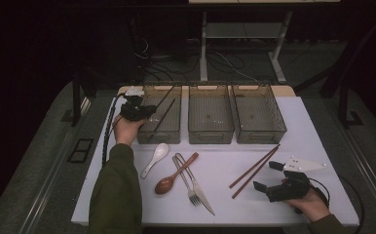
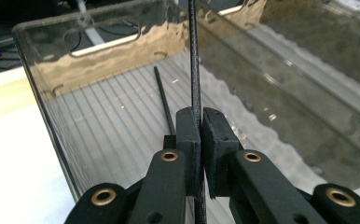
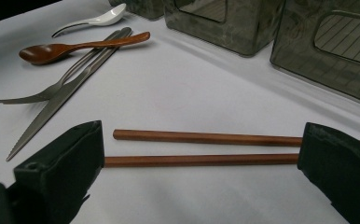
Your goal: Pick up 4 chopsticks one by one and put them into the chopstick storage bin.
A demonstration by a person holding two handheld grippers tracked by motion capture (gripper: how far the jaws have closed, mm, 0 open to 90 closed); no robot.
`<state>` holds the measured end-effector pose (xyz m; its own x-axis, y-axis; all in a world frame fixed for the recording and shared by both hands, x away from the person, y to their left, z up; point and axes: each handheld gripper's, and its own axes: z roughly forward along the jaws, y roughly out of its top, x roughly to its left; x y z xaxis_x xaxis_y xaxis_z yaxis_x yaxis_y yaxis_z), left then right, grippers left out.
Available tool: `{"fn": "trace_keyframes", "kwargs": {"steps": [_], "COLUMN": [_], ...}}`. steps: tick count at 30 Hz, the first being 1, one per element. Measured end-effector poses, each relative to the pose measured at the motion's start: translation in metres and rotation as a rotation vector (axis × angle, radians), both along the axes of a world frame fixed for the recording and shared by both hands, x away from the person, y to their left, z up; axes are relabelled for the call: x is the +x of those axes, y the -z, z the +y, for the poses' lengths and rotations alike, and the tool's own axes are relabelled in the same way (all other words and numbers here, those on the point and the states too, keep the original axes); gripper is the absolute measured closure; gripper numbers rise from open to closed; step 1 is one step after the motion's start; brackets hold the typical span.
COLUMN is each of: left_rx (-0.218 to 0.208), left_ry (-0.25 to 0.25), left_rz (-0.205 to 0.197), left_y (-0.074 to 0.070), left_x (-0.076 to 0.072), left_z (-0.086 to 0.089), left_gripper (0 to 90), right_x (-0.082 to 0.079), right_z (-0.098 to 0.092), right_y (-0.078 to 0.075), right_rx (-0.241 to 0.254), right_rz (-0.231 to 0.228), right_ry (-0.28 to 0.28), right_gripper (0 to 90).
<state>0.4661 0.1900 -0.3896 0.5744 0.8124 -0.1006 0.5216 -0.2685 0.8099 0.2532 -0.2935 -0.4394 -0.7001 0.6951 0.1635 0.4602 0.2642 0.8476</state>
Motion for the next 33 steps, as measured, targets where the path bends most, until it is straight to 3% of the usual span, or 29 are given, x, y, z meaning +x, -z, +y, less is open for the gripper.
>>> {"fn": "trace_keyframes", "kwargs": {"steps": [4, 6, 11, 22, 33], "left_rx": [0.000, 0.001, -0.006, -0.062, -0.079], "left_ry": [-0.012, -0.029, -0.036, 0.064, 0.161], "left_rz": [0.012, 0.010, 0.003, -0.001, -0.031], "left_y": [0.006, 0.008, 0.006, -0.005, -0.015], "left_x": [-0.001, -0.001, -0.002, -0.013, -0.040], "left_z": [0.001, 0.002, 0.005, -0.002, -0.013], "left_gripper": [83.8, 72.4, 61.1, 45.1, 29.2], "right_x": [0.000, 0.000, 0.000, 0.000, 0.000], "right_z": [0.000, 0.000, 0.000, 0.000, 0.000], "right_y": [0.000, 0.000, 0.000, 0.000, 0.000], "right_rx": [0.000, 0.002, -0.001, -0.003, -0.006], "right_rz": [0.000, 0.000, 0.000, 0.000, 0.000], "right_ry": [0.000, -0.002, 0.002, 0.002, 0.005], "right_gripper": [0.8, 0.8, 0.8, 0.8, 0.8]}}
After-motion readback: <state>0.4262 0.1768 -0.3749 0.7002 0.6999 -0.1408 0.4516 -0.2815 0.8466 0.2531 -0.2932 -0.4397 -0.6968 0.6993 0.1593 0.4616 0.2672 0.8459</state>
